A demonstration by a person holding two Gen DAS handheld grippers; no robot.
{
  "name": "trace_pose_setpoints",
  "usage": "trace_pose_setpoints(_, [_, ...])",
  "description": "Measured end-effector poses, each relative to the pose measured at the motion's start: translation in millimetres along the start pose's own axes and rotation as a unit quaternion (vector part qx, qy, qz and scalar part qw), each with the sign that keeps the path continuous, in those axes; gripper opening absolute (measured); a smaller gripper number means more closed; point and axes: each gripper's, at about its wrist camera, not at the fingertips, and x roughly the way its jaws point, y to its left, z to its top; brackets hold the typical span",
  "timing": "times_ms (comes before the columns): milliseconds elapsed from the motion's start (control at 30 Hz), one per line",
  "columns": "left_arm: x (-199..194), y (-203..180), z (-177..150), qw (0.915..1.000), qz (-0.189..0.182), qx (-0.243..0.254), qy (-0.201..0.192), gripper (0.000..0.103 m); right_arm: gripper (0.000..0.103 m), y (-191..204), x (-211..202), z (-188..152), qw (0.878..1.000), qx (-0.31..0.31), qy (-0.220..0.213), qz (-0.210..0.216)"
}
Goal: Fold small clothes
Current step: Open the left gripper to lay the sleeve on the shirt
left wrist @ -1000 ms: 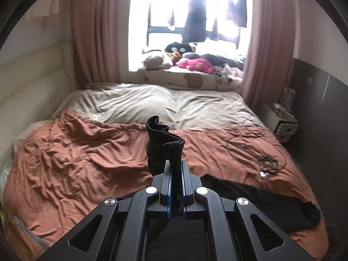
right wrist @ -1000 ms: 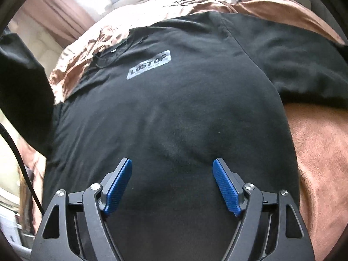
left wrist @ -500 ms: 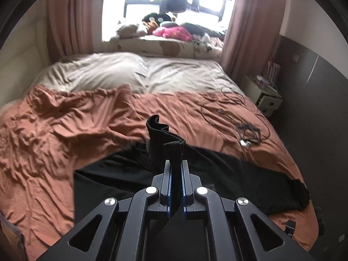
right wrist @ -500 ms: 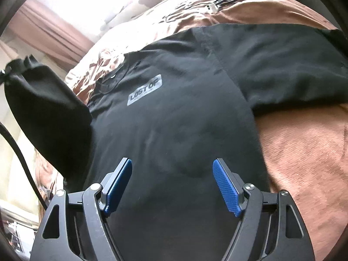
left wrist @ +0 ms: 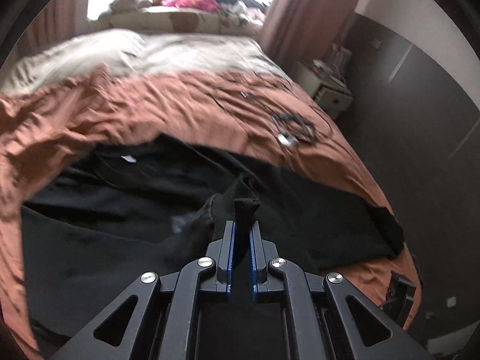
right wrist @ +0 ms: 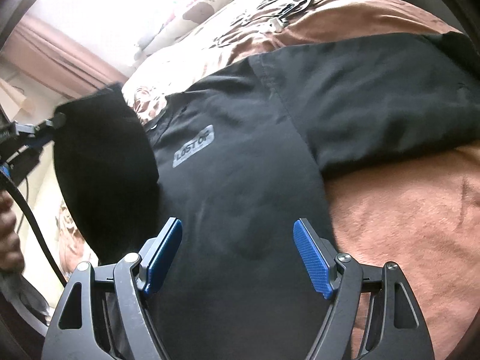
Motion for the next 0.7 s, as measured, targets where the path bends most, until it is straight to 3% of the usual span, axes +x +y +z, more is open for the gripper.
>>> trace_pose_setpoints(67, [14,-6,-9,0.9992,-0.024,0.007,0.031,0.021,0.076,-5,-3,1,1.000,0.007,-0.002,0.002])
trace_pose_setpoints(100, [18,-8,-13,0.9985,-0.036,0.010,0.040,0.033,0.076,-6,-4,2,1.000,0.010,-0.002,0.003])
trace_pose_setpoints(133, [18,-9,-17,0.9980,-0.044,0.016,0.043,0.047,0.076,-9,-5,3,1.000,0.014,-0.004,0.005])
trace_pose_setpoints(233, [9,-7,-22,0.9983,-0.043,0.025,0.030,0.074,0.076,-14,-7,5,0.999,0.025,-0.008,0.018])
trace_pose_setpoints(367, [-9,13,-21,0.9993,-0.027,0.021,0.013,0.075,0.076,-15,-3,4,0.998,0.033,-0.003,0.048])
trace_pose_setpoints(533, [-28,67,-24,0.9994,0.034,0.007,0.004,0.075,0.076,-7,13,5,0.997,0.022,0.012,0.078])
trace_pose_setpoints(667, [-40,120,-30,0.9967,0.081,-0.012,0.001,0.075,0.075,-1,35,12,0.997,-0.001,0.016,0.071])
trace_pose_setpoints(700, [-43,133,-31,0.9958,0.090,-0.017,0.000,0.075,0.071,1,39,12,0.997,-0.004,0.015,0.069])
